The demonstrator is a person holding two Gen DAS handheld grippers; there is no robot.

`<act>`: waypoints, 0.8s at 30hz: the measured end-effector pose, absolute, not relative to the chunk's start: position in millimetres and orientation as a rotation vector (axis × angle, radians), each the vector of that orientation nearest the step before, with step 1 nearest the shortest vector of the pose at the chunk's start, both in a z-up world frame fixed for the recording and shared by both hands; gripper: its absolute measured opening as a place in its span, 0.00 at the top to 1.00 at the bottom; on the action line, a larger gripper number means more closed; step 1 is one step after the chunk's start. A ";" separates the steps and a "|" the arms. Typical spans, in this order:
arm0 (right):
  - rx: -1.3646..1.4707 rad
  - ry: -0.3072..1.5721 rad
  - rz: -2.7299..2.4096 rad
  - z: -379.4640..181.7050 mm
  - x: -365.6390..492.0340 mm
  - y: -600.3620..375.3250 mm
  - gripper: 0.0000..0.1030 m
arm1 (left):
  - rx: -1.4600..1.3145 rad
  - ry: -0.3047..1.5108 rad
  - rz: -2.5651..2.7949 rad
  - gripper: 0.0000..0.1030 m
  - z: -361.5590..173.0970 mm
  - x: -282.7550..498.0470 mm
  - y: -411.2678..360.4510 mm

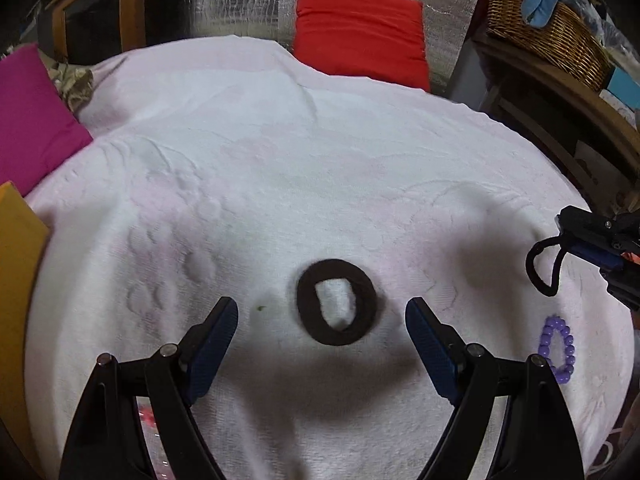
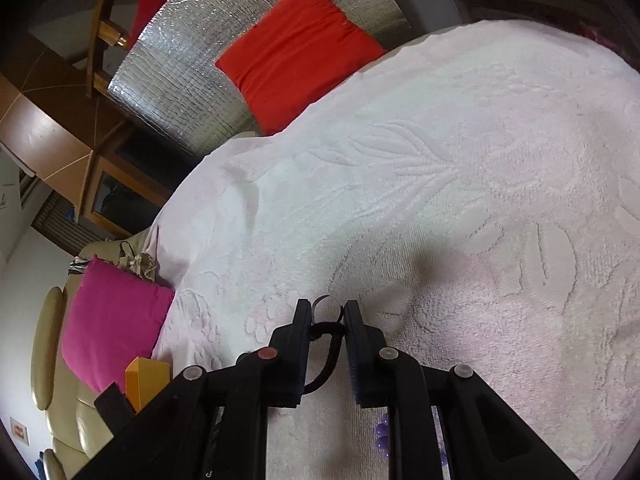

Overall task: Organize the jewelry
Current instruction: 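Grasp the black hair tie with the left tool while the right tool grasps the black cord loop, then carry the hair tie and cord loop into the orange box and open both tools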

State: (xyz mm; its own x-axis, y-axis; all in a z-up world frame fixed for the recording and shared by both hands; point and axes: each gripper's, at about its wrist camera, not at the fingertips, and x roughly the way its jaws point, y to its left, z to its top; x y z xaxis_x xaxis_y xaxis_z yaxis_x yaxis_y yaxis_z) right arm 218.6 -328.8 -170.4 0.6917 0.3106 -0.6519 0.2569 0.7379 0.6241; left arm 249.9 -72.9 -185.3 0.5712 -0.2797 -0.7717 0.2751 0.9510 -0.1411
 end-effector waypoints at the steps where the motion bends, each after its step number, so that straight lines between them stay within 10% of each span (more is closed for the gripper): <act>1: 0.762 0.828 0.035 -170.2 218.1 -328.5 0.82 | -0.009 0.909 -0.345 0.48 -186.2 249.9 -74.2; 2: 0.761 0.829 0.036 -170.2 217.7 -328.4 0.82 | -0.011 0.926 -0.370 0.73 -188.6 250.9 -76.2; 5: 0.760 0.832 0.037 -170.0 217.0 -327.6 0.82 | -0.008 0.925 -0.389 0.84 -188.1 248.5 -77.2; 24: 0.652 0.816 0.156 -151.1 194.6 -275.2 0.82 | -0.012 0.777 -0.391 0.87 -125.0 169.0 -34.5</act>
